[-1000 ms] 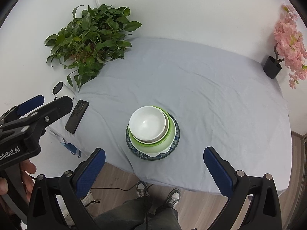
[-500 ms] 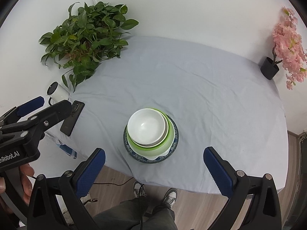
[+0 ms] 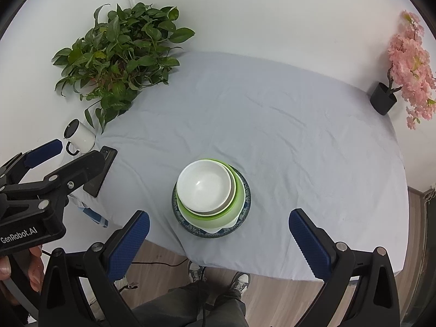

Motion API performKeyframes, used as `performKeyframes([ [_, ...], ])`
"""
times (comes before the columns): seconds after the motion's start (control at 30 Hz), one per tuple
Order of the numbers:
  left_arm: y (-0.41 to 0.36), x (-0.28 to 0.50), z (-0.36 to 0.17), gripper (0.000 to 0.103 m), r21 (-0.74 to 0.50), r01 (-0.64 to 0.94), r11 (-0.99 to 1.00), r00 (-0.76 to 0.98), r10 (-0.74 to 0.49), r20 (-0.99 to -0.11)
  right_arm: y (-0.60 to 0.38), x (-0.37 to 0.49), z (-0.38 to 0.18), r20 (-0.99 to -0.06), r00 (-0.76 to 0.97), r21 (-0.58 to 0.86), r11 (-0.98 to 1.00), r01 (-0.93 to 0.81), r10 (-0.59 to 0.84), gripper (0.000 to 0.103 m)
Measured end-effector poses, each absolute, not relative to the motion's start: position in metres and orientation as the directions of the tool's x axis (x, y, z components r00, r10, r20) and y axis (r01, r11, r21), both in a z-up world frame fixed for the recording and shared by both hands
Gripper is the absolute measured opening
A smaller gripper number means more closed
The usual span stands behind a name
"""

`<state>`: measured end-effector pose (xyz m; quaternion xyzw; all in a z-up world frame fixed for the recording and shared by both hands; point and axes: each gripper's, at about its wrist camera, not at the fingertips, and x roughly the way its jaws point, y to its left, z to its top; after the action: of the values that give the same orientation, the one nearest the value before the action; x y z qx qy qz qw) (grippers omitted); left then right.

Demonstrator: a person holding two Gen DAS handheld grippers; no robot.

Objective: Organize plates and bowls

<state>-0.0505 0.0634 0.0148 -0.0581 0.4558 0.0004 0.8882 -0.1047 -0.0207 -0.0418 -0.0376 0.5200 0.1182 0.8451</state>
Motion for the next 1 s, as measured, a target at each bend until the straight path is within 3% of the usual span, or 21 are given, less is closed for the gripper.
performKeyframes([
  [0.73,0.057,-0.057,0.016,0.102,-0.034,-0.085,0.996,0.615,0.026,-0.788,-0.015,-0.115,-0.043,-0.87,0.454,0.056,0.952,-0.299,0.194,0.103],
  [0.87,0.055,-0.057,0.016,0.102,0.003,-0.086,0.996,0.619,0.055,-0.784,-0.007,-0.117,-0.044,-0.864,0.497,-0.061,0.963,-0.262,0.08,0.103],
  [1.0,0.058,-0.056,0.015,0.102,0.005,-0.073,0.997,0.625,0.05,-0.779,-0.008,-0.116,-0.05,-0.881,0.454,0.016,0.966,-0.256,0.135,0.103],
])
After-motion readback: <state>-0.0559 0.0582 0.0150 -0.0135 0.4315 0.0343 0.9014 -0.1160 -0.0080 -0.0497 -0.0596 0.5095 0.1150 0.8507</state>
